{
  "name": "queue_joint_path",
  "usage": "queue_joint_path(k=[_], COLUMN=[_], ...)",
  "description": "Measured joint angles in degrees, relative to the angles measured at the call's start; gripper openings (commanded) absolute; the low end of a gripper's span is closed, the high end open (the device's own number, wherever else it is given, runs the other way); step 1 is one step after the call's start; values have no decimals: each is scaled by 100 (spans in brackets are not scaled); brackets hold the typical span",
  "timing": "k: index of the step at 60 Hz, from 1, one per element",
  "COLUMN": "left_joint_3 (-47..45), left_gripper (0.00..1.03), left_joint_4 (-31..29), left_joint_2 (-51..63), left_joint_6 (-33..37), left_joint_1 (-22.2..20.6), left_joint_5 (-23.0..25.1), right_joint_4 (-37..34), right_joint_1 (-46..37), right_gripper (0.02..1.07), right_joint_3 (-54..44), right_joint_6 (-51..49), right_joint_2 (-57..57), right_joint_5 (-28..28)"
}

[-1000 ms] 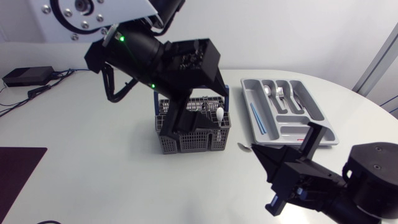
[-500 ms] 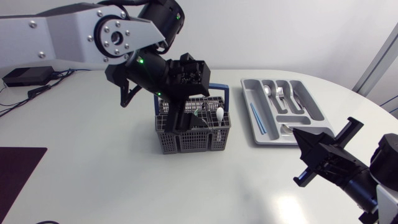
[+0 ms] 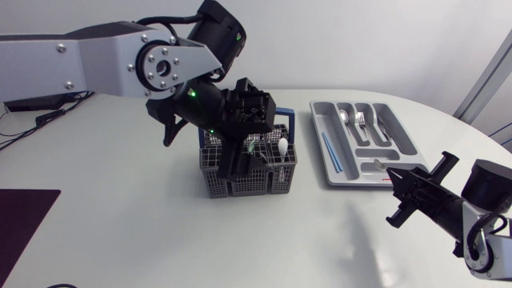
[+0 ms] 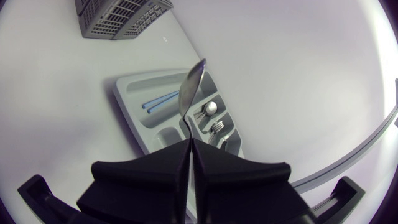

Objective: Unload the cutlery basket into the drawer organizer.

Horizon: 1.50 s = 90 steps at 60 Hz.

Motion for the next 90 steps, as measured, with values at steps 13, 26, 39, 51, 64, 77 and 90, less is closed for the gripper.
queue_joint_path(k=[13,26,39,51,64,77,90], left_joint_3=[-177,-393,-420,-424,-424,-424,-424], left_gripper=[96,96,96,96,96,96,96], left_joint_4=[2,0,-2,-2,-4,-4,-4], left_joint_2=[-2,-9,-35,-79,-98,-101,-101], left_joint_6=[0,0,0,0,0,0,2], left_joint_1=[-4,-4,-4,-48,-70,-142,-151], left_joint_5=[-17,-33,-125,-144,-155,-282,-330], right_joint_4=[560,988,1093,1130,1128,1259,1123], right_joint_1=[-269,-374,-374,-361,-356,-328,-330], right_gripper=[8,8,8,10,58,86,97], right_joint_3=[603,918,1202,1342,1335,1250,844], right_joint_6=[-258,-645,-1021,-1364,-1539,-1626,-1639], right_joint_2=[1381,2299,2686,2962,3136,2970,2315], right_joint_5=[-33,33,304,608,643,682,675])
